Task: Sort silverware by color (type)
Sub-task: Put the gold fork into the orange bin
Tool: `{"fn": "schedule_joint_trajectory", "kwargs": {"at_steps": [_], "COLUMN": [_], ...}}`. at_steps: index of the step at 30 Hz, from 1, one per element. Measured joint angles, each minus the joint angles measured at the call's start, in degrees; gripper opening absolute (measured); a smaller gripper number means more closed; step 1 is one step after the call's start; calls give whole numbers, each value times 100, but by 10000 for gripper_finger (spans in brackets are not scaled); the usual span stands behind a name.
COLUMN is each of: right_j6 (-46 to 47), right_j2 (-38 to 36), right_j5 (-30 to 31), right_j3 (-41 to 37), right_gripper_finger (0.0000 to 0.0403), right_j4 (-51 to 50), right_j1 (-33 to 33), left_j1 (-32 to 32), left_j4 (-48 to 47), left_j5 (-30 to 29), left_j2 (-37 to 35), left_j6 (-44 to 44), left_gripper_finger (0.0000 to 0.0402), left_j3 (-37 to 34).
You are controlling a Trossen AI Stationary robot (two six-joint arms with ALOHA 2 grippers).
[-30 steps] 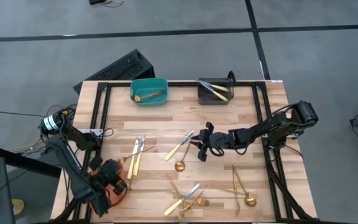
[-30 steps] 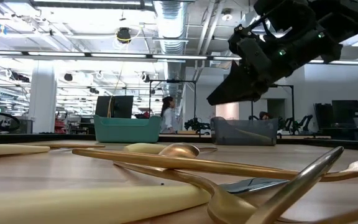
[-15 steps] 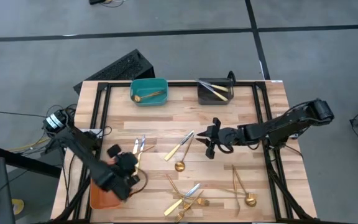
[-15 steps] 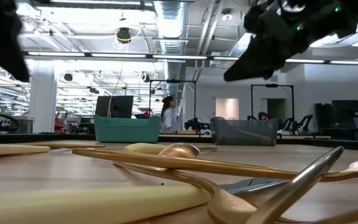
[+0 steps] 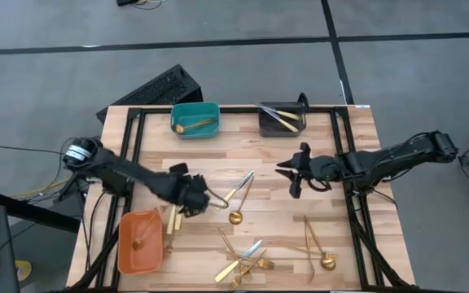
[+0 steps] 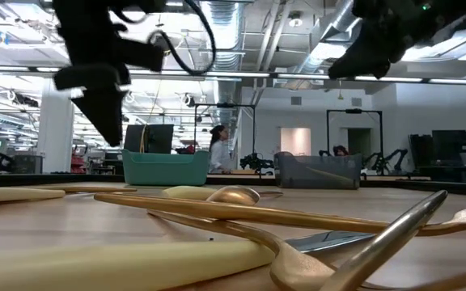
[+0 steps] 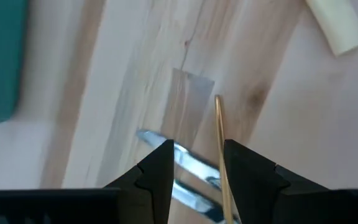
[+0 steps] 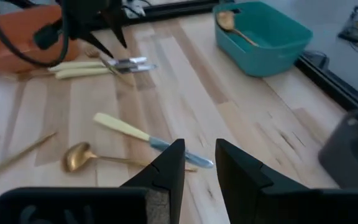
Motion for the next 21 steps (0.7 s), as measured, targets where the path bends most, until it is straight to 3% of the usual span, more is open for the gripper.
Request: {"fn": "schedule_joint_trajectory", "kwargs": {"at_steps": [8,17,21], "right_j6": [252,286,398], "right_j2": [393,964,1108], "right_j5": [19,15,10], "right_j3": [-6,-2,-2], "right_gripper_finger": [116,116,116], "right_j4": [-390,-248,-292], "right_j1": [2,-11,-11], "left_j1": [711,704,759], "left_j4": [596,1393,1309], "left_j5": [988,1380,1347], "left_j2": [2,38,138], "left_j6": [628,879,892], "left_gripper_finger": [128,128,128], "left_j3": [-516,-546,-548]}}
